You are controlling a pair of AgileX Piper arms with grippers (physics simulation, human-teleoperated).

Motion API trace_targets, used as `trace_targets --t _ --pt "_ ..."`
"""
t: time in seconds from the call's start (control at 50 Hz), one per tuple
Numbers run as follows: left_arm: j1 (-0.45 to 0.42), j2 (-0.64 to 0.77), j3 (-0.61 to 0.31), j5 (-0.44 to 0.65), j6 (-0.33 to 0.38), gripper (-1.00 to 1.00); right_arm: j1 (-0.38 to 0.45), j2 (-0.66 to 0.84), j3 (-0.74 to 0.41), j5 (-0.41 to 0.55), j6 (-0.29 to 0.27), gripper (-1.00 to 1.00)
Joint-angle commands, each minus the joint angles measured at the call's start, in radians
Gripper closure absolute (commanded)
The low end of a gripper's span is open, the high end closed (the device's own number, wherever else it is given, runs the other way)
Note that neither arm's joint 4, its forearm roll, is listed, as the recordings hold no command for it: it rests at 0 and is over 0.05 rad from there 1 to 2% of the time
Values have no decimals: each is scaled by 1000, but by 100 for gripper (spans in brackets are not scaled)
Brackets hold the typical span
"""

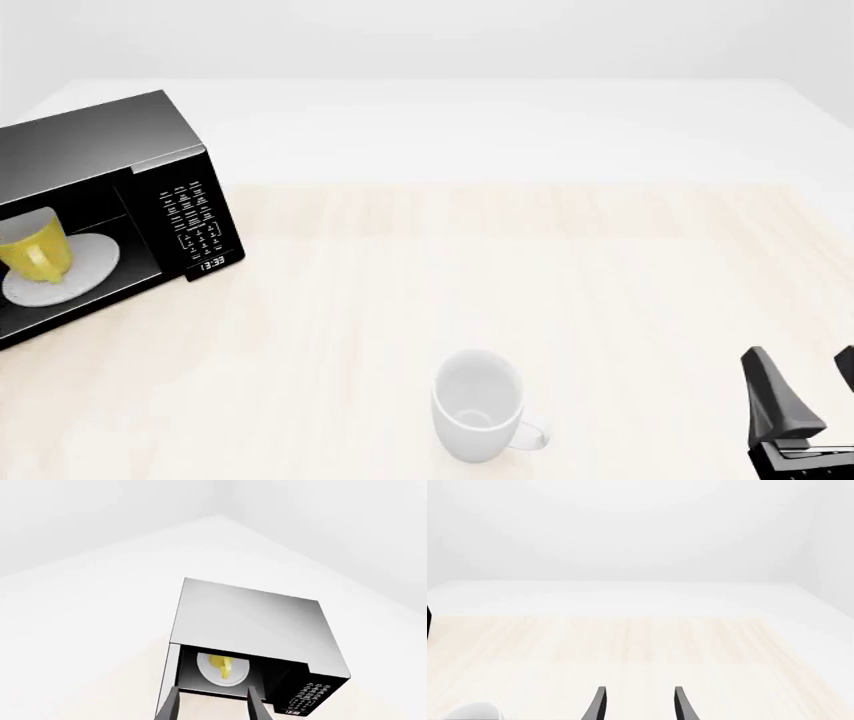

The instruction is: Put the yellow and white mug in the microwave and close it.

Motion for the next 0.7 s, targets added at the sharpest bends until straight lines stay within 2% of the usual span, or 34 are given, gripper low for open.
trace_targets --t 0.02,0.22,0.24,0.34,0.5,0.7 --pt "93 9 -19 5 -10 -100 0 1 0 0 0 -100" --pt "165 14 -32 14 -19 -100 0 0 0 0 0 -100" --pt "202 9 -31 5 -12 -100 0 1 0 0 0 -100" --pt "221 21 -35 18 -16 -100 0 1 0 -1 0 -100" --pt "316 37 -61 34 9 -100 1 1 0 0 0 -100" --pt "358 60 -127 81 49 -100 1 2 0 -1 0 -100"
